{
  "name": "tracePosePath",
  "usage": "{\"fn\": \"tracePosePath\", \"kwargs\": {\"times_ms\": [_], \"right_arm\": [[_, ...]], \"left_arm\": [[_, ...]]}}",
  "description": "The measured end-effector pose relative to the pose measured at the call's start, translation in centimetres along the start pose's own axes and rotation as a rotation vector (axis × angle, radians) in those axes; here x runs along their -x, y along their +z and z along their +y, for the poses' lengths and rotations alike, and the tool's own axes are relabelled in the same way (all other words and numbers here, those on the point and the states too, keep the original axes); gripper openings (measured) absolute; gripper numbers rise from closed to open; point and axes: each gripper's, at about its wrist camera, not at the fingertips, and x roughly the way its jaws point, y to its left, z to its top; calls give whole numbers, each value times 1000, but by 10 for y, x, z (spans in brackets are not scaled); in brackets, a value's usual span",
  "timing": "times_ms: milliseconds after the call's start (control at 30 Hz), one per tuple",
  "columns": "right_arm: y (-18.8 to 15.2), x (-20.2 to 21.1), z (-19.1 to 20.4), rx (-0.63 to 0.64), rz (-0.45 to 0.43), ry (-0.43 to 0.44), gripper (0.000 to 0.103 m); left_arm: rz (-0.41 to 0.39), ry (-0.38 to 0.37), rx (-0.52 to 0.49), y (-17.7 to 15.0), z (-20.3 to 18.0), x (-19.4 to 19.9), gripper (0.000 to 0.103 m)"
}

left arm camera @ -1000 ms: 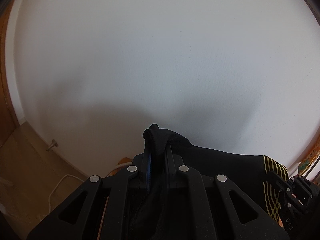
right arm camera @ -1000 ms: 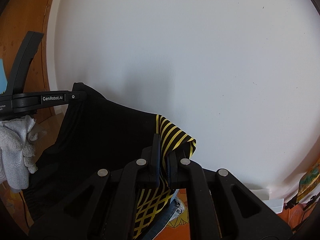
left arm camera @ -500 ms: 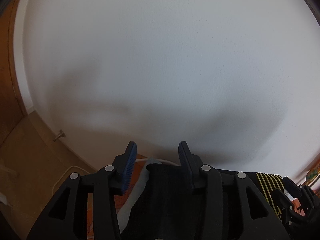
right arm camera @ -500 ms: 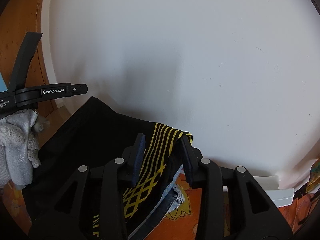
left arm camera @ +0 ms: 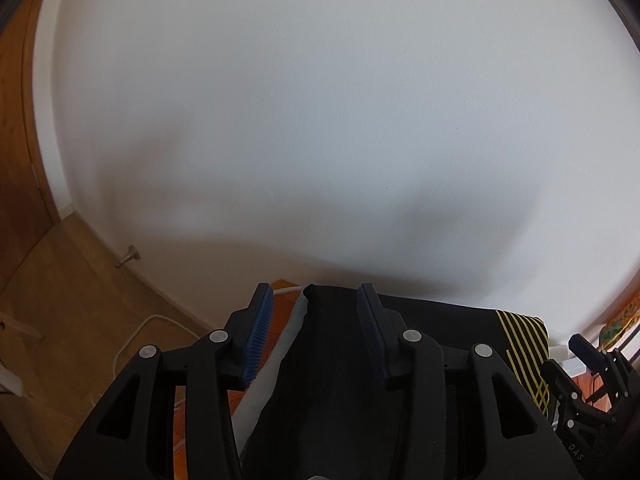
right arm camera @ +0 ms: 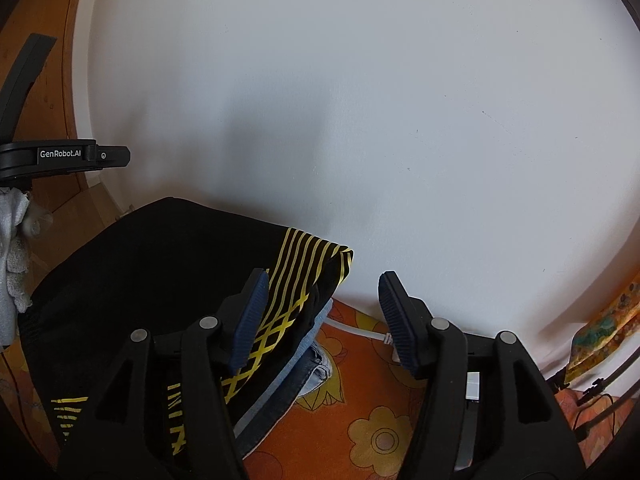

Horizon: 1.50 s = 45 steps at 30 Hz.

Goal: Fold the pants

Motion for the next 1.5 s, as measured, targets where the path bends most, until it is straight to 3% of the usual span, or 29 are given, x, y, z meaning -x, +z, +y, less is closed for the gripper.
{"fn": "tracePosePath", "kwargs": {"times_ms": [133,200,333,433,700,833,967,1167,1300,1367,1500], "right_arm": [[-2,32,-10,7,-3,-6,60],[-3,50,-13,10,-13,-6,60],[-5,88,-20,3,-49,3,71],[-7,117,-27,-11,-70,17,73],[-15,207,-43,-19,-119,55,74],[-27,254,-51,-38,-153,76,92],[-44,298,-56,-49,-177,70,96],[-76,356,-58,-34,-190,16,96],[-98,392,-58,-32,-188,-4,96],[-109,407,-59,-36,-197,11,103],[-132,433,-56,-19,-229,-16,103]], "left_arm": [[9,-3,-36,-7,-7,22,55],[7,-2,-49,-9,-12,37,56],[-9,-9,-47,-14,-18,70,66],[-41,-3,-48,-19,-23,99,75],[-97,-25,-91,-39,-54,180,80],[-138,-25,-125,-55,-67,212,81],[-155,-69,-109,-72,-78,250,81],[-188,-114,-146,-110,-98,302,82],[-160,-144,-134,-142,-104,321,83],[-154,-145,-134,-156,-107,332,83],[-166,-138,-126,-186,-112,353,83]]}}
